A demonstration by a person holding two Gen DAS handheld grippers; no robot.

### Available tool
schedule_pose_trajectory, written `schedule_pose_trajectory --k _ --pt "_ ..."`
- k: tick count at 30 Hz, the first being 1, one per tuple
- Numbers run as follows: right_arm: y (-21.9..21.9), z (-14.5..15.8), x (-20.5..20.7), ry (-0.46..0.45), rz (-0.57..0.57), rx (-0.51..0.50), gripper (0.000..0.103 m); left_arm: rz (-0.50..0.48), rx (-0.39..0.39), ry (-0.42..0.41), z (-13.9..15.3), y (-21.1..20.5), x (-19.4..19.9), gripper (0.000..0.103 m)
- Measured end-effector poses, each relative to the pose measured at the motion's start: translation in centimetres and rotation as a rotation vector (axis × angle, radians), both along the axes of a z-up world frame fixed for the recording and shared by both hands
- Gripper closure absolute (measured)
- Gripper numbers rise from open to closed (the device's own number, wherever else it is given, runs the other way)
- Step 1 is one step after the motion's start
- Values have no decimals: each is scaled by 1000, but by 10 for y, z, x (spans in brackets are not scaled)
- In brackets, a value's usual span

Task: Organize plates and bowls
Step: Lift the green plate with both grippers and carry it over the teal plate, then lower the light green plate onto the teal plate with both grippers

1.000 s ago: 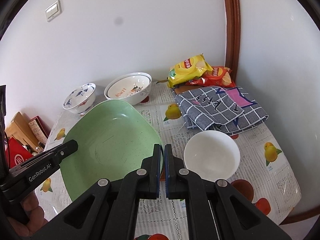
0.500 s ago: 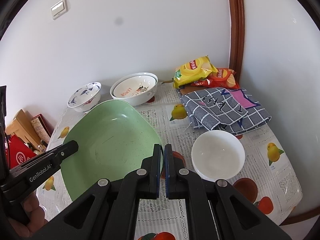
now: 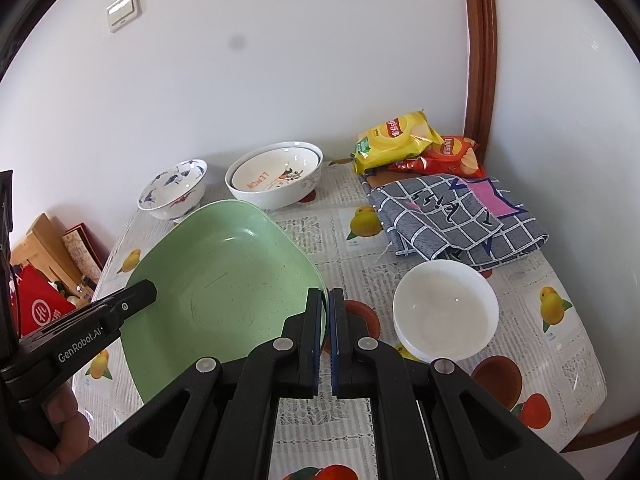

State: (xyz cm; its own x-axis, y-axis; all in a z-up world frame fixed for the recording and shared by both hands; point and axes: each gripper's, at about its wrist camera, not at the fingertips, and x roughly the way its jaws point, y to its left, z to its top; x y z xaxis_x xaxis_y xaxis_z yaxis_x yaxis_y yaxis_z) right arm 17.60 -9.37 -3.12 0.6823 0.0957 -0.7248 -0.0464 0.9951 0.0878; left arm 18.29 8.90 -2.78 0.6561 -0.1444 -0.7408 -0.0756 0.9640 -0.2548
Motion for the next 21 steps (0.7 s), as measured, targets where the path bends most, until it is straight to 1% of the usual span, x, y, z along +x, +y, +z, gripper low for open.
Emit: schedule_pose_trajectory --k 21 --pt "23 -14 8 35 30 -19 99 33 -23 27 -17 27 4 94"
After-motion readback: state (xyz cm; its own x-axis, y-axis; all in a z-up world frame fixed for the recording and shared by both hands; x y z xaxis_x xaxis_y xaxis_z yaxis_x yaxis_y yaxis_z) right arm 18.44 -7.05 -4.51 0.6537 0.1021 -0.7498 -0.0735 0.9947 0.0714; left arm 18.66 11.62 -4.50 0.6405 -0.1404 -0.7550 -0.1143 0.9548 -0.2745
